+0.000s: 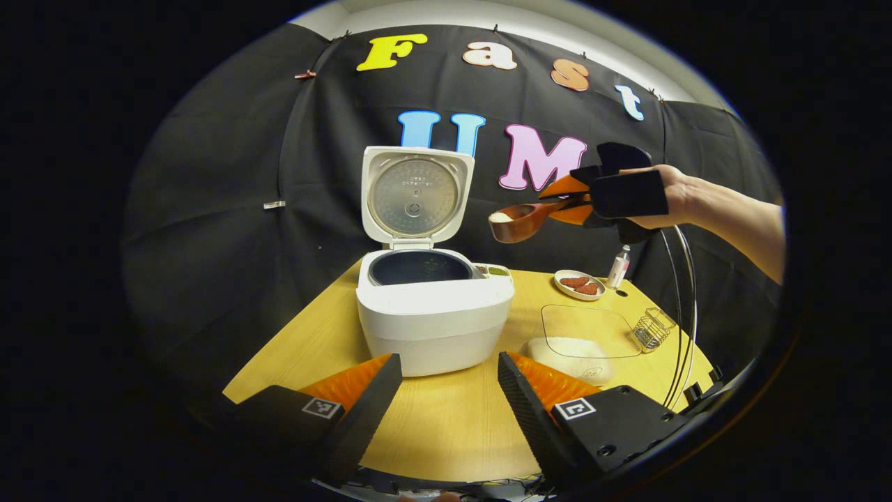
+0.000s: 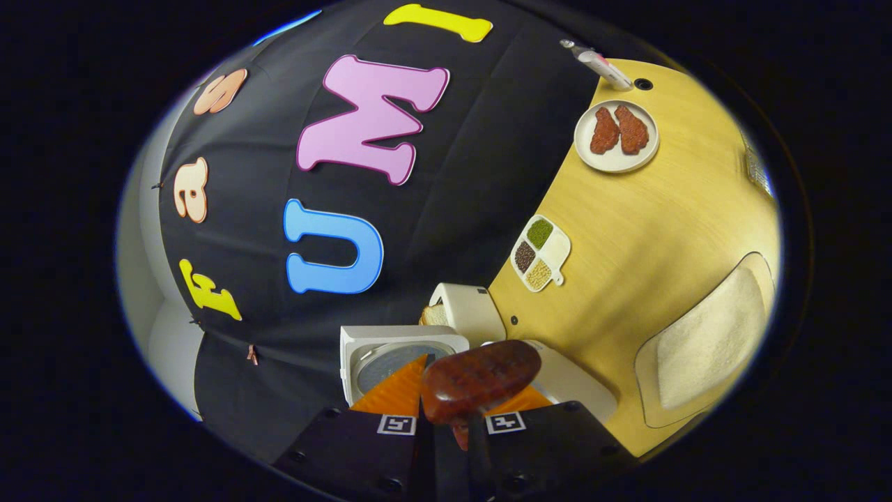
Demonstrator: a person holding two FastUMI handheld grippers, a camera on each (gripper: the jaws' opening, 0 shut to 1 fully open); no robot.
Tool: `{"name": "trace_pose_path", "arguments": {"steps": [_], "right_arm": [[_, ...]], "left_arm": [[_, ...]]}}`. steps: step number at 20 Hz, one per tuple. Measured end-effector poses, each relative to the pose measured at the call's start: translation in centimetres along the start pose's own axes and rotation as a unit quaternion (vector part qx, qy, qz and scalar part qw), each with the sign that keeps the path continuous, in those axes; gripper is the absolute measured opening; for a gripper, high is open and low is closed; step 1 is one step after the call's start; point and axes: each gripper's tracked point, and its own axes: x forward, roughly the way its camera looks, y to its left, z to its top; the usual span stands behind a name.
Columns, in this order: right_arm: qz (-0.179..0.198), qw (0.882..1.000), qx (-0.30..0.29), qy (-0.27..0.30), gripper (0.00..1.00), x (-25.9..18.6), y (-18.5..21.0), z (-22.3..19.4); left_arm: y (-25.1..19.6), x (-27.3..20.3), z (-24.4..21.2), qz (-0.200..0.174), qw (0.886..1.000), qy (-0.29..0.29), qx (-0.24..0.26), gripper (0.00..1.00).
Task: Close the left gripper, press the button to open the rice cooker; take a wooden spoon from the chopstick holder with the right hand, scoop a spoonful of rice and pour it into the rice cooker, then put the wooden spoon back into the chopstick holder.
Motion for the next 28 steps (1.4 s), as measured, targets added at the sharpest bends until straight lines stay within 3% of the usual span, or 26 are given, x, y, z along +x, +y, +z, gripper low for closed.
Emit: {"name": "trace_pose_path", "arguments": {"steps": [5,9,18,22,28], "right_arm": [[-0.002,0.998,-0.067,0.003,0.22,4.1,1.5,-3.3],[0.001,0.988,-0.156,0.0,0.22,6.3,2.8,-6.2],[0.003,0.933,-0.359,-0.003,0.21,10.9,3.2,-10.9],[0.012,0.895,-0.447,-0.01,0.21,12.2,3.6,-12.4],[0.045,0.807,-0.589,-0.007,0.21,13.5,5.1,-15.4]], "left_arm": [[2.1,-0.4,-0.3,0.014,1.0,0.003,-0.012,0.96],[4.0,-0.6,-0.7,0.028,0.999,0.006,-0.023,0.96],[6.4,-1.4,-0.4,0.053,0.998,0.0,-0.032,0.96],[6.5,-1.6,0.0,0.052,0.999,-0.004,0.001,0.96],[6.1,-1.2,-0.4,0.048,0.999,0.0,-0.006,0.95]]}}
